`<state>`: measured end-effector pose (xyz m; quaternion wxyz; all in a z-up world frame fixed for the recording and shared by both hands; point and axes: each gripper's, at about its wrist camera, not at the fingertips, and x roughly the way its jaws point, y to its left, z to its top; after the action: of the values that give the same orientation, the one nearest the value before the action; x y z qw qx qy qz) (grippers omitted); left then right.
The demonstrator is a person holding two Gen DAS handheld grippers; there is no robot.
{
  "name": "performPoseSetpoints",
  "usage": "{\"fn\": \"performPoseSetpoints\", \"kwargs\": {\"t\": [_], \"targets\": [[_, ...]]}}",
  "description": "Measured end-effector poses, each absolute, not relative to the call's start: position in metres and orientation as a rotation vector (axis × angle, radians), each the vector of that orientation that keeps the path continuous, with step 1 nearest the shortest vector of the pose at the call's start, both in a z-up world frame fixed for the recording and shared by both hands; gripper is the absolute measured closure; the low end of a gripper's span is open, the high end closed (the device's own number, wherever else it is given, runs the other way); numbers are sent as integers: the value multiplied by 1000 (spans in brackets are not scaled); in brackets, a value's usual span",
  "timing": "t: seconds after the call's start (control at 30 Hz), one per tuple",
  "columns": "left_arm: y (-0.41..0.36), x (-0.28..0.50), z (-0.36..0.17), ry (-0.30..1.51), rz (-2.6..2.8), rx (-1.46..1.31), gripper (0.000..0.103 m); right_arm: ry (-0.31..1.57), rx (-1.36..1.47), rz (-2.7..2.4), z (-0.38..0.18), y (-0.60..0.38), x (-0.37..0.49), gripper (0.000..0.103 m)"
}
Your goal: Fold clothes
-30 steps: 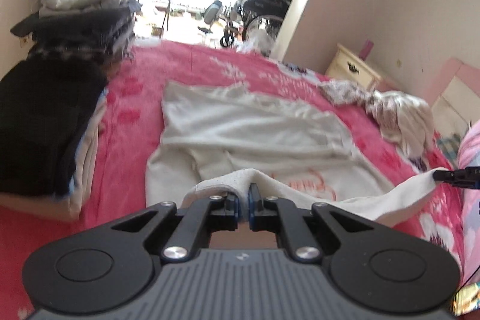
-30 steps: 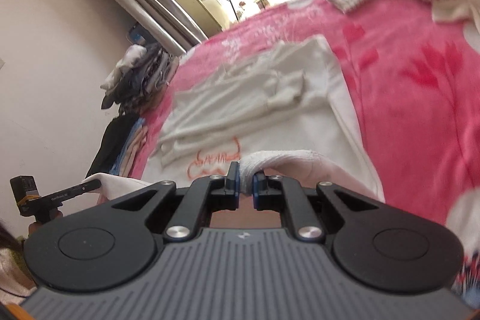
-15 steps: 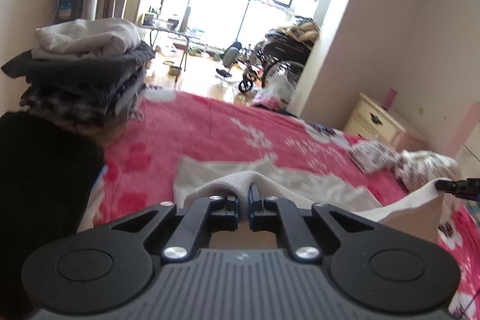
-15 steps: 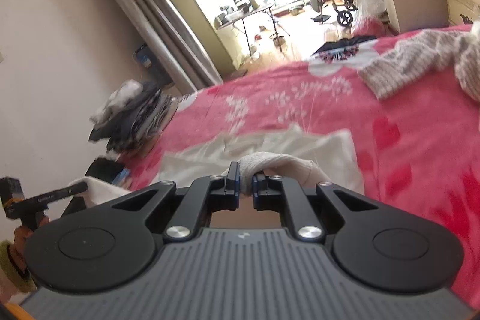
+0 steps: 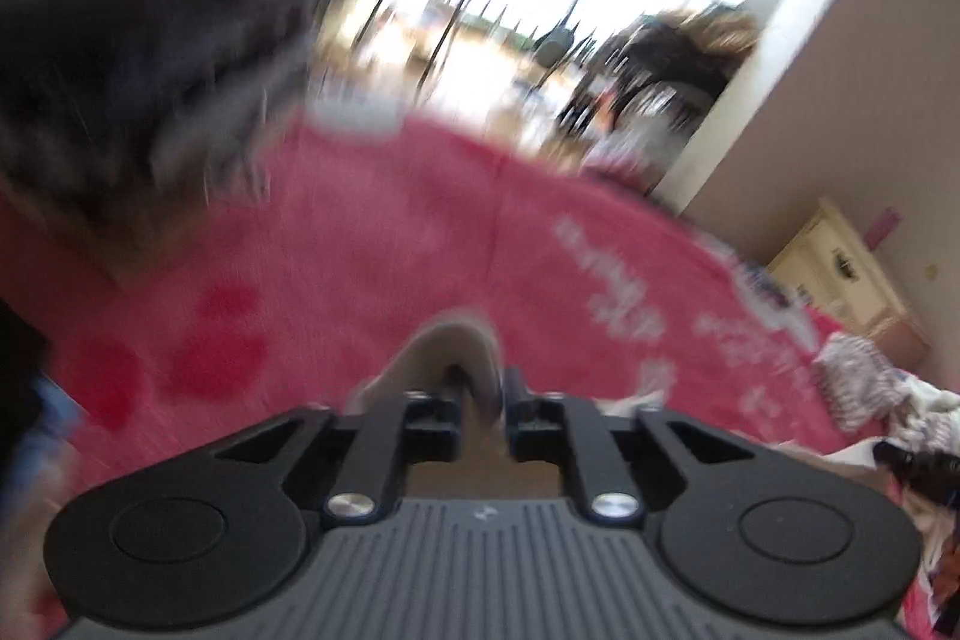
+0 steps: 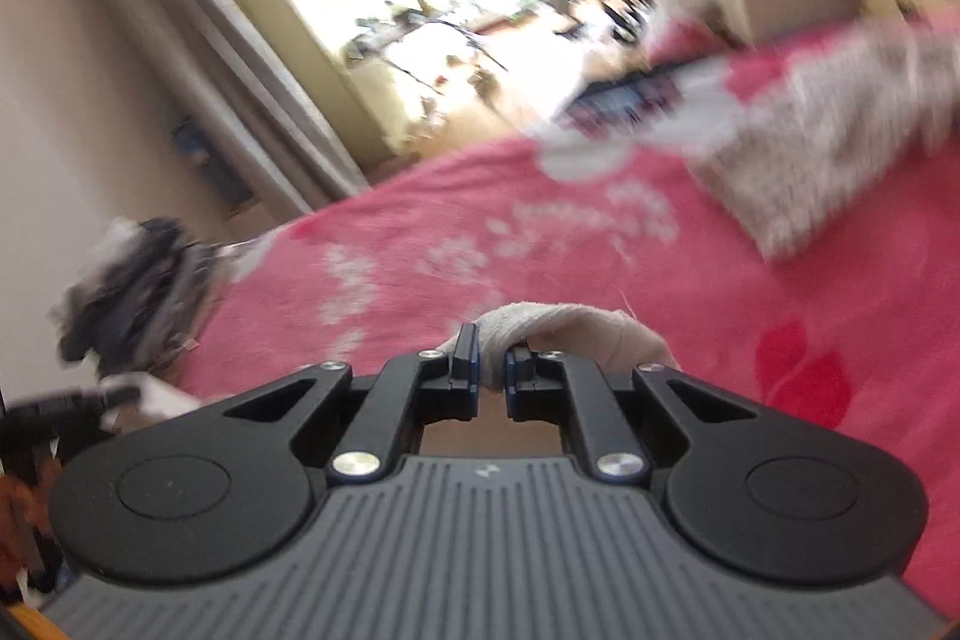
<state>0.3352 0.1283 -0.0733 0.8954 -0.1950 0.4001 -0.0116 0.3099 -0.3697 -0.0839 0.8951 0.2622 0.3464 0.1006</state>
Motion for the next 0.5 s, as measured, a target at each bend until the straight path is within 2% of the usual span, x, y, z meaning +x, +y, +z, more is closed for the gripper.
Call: {"fn": "performPoseSetpoints", "kwargs": {"t": [0.07, 0.13, 0.3, 0.33, 0.4, 0.43, 0.5], "targets": [[132, 343, -85, 832, 6, -454, 76, 745, 675, 181, -111, -379, 320, 92], [133, 346, -86, 805, 35, -470, 75, 723, 770, 168, -127, -388, 321, 91], [144, 350, -80, 773, 74, -492, 72, 671, 885, 179, -132, -403, 319, 88], [147, 349, -79, 766, 84, -498, 70, 644, 928, 171, -132, -409, 318, 82], [156, 345, -79, 758, 106, -511, 68, 564, 1037, 139, -131, -424, 314, 60], [161, 344, -79, 760, 119, -519, 68, 527, 1090, 122, -131, -432, 311, 43], [169, 337, -77, 761, 132, -526, 68, 474, 1166, 87, -131, -446, 305, 39]]}}
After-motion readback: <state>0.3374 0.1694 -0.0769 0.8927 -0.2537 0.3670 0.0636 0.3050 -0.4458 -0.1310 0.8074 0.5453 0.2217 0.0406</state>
